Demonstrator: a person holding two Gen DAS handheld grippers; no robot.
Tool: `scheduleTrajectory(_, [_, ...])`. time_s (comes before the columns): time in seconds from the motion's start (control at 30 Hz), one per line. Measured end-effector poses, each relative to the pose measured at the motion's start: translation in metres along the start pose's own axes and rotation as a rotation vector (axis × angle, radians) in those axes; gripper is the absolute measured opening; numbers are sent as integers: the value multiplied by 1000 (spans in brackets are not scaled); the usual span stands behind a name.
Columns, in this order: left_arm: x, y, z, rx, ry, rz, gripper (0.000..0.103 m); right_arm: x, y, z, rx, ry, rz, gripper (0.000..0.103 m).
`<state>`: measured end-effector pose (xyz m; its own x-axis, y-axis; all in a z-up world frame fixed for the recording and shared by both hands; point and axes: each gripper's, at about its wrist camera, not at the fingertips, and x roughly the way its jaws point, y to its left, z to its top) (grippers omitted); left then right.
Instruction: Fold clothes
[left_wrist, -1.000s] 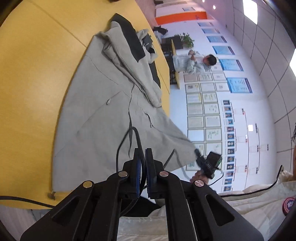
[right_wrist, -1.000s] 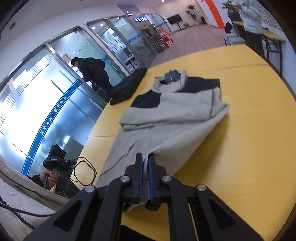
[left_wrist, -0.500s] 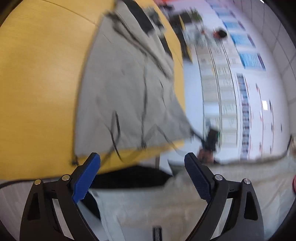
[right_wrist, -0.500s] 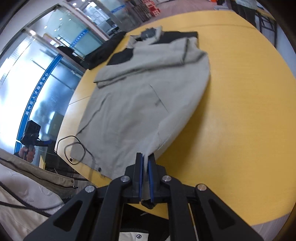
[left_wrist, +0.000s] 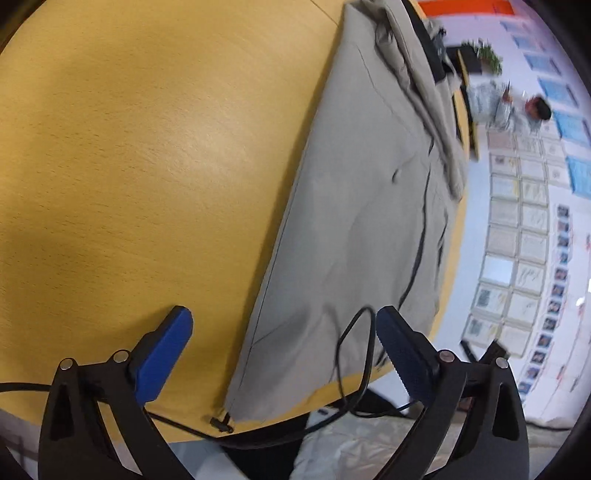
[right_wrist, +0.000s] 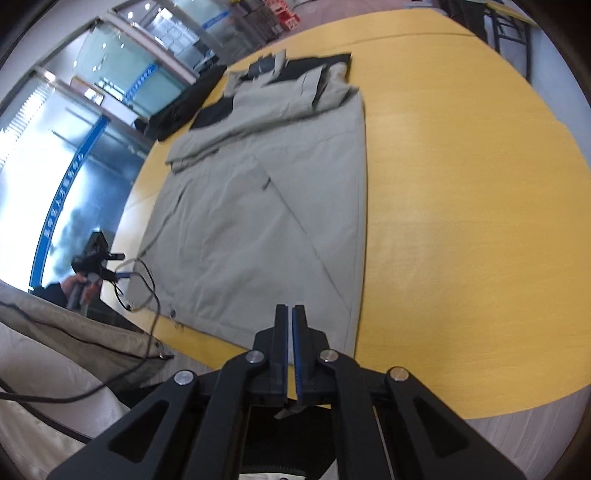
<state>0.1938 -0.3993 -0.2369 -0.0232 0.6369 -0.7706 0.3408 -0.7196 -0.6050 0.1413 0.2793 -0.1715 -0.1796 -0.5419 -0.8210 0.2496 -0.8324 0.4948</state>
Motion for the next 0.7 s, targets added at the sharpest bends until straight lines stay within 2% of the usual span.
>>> scheduleTrajectory(0.1, [14,-16,-12,69,71,25,102,28,-6,-4,4,37,-31,11])
scheduleTrajectory(0.17, [17,-20,-19,93,62,27,103,46,-8,-5,8,60,-39,29])
scheduleTrajectory(0.27, [23,-19,-27,44,79,-49,103,67,-10,-3,10,83,-32,31])
scheduleTrajectory(0.37, [41,-26,-48,31,143,-119,103,75,-10,3,30,71,-20,31])
scheduleTrajectory(0.47, [76,-37,-88,13,311,-184,102,72,-7,8,25,63,-12,31])
scheduleTrajectory(0.5, [83,-41,-104,16,343,-217,102,70,-7,9,24,66,-16,31])
scheduleTrajectory(0.53, [83,-42,-120,21,346,-258,102,67,-9,9,26,69,-21,31])
scheduleTrajectory(0.63, [54,-48,-141,16,221,-376,102,54,-18,7,46,69,-39,31])
scheduleTrajectory(0.67, [38,-47,-144,10,160,-393,103,48,-22,5,57,65,-47,31])
scheduleTrajectory(0.7, [20,-44,-144,9,99,-362,103,40,-29,1,69,64,-64,31])
